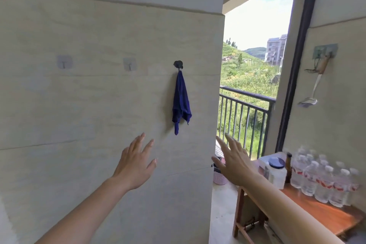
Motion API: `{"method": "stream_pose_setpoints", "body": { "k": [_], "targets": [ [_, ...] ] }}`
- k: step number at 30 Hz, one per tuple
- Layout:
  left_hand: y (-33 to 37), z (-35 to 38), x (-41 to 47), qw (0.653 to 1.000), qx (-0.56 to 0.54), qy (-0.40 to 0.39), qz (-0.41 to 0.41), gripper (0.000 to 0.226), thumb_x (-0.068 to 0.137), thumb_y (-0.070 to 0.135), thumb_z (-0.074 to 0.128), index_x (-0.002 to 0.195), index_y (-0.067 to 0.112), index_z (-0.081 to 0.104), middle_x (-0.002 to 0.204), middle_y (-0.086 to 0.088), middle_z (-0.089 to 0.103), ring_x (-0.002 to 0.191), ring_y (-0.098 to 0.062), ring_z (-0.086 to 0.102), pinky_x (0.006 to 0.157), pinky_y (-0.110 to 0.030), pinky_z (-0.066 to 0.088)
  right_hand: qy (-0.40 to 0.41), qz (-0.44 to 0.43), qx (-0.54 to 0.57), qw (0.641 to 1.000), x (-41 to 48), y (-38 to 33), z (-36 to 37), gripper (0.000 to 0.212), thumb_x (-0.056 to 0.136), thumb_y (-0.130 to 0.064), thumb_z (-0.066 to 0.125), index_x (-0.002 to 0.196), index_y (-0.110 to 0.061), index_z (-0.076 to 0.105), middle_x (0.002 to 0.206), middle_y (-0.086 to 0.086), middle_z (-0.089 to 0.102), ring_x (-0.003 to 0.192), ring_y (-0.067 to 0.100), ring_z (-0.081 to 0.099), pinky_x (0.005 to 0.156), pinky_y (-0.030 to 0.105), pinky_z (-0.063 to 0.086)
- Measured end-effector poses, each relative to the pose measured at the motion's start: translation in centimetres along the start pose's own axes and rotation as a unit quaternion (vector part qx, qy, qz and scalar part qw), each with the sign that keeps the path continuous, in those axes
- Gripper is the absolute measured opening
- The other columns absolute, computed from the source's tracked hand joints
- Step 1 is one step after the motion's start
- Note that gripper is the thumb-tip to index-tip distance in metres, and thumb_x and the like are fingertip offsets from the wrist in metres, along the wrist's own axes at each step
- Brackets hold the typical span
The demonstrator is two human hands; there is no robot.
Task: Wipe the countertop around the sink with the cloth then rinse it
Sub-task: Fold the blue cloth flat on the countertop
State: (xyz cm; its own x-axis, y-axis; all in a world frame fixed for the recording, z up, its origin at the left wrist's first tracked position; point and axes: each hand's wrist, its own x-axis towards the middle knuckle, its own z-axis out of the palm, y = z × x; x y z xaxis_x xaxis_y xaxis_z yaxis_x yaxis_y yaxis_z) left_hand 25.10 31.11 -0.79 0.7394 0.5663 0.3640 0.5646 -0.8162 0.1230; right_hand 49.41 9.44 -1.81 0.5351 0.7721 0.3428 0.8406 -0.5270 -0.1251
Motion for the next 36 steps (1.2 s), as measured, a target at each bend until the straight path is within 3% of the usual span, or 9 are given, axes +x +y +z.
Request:
{"method": "stream_pose_setpoints", "body": {
  "k": [13, 20, 25, 27, 31, 36],
  "targets": [
    [0.0, 3.5, 21.3, 0.995, -0.081, 0.053, -0.025, 0.068, 0.101, 0.049, 0.042, 0.159, 0.026, 0.015, 0.167, 0.001, 0.003, 0.153, -0.015, 0.001, 0.121, -0.039, 0.014, 0.064, -0.069, 0.133, 0.987, 21.8, 3.1, 3.4, 0.074, 0.099, -0.062, 0.040, 0.159, -0.033, 0.009, 0.167, -0.003, 0.012, 0.152, 0.020, 0.017, 0.119, 0.043, 0.030],
    [2.6, 3.0, 31.7, 0.979, -0.128, 0.147, -0.058, 0.061, 0.100, 0.046, 0.046, 0.154, 0.024, 0.030, 0.159, 0.007, 0.027, 0.148, -0.009, 0.021, 0.118, -0.031, 0.025, 0.088, -0.147, 0.276, 0.946, 35.0, 3.9, 4.2, 0.065, 0.102, -0.055, 0.043, 0.158, -0.034, 0.016, 0.158, -0.008, 0.030, 0.141, 0.011, 0.038, 0.109, 0.032, 0.041],
    [4.2, 2.5, 37.3, 0.948, -0.162, 0.250, -0.112, 0.056, 0.094, 0.056, 0.052, 0.139, 0.023, 0.050, 0.137, 0.011, 0.050, 0.128, -0.010, 0.047, 0.107, -0.033, 0.041, 0.129, -0.176, 0.384, 0.897, 41.1, 2.7, 3.5, 0.050, 0.103, -0.046, 0.046, 0.150, -0.033, 0.036, 0.127, -0.012, 0.055, 0.104, -0.001, 0.055, 0.096, 0.030, 0.049],
    [4.3, 2.3, 38.9, 0.939, -0.163, 0.276, -0.127, 0.050, 0.091, 0.055, 0.058, 0.128, 0.021, 0.059, 0.122, 0.010, 0.056, 0.115, -0.012, 0.054, 0.096, -0.032, 0.046, 0.154, -0.187, 0.403, 0.883, 42.2, 1.9, 3.5, 0.044, 0.103, -0.043, 0.048, 0.145, -0.032, 0.043, 0.116, -0.014, 0.060, 0.099, 0.000, 0.057, 0.092, 0.030, 0.051],
    [3.5, 2.0, 40.4, 0.926, -0.137, 0.342, -0.077, 0.012, 0.089, 0.035, 0.069, 0.091, 0.023, 0.067, 0.090, 0.015, 0.059, 0.087, -0.009, 0.058, 0.076, -0.028, 0.046, 0.166, -0.218, 0.427, 0.861, 43.6, 0.6, 3.2, 0.041, 0.102, -0.040, 0.052, 0.143, -0.033, 0.050, 0.106, -0.017, 0.064, 0.096, 0.004, 0.061, 0.087, 0.029, 0.052],
    [1.8, 0.3, 40.8, 0.903, -0.147, 0.403, -0.020, 0.007, 0.091, 0.029, 0.068, 0.087, 0.023, 0.069, 0.084, 0.013, 0.060, 0.075, -0.001, 0.059, 0.067, -0.030, 0.049, 0.151, -0.219, 0.422, 0.867, 44.1, -0.6, 2.3, 0.028, 0.099, -0.040, 0.058, 0.126, -0.035, 0.065, 0.093, -0.018, 0.070, 0.083, 0.000, 0.064, 0.076, 0.029, 0.055]
  ]
}}
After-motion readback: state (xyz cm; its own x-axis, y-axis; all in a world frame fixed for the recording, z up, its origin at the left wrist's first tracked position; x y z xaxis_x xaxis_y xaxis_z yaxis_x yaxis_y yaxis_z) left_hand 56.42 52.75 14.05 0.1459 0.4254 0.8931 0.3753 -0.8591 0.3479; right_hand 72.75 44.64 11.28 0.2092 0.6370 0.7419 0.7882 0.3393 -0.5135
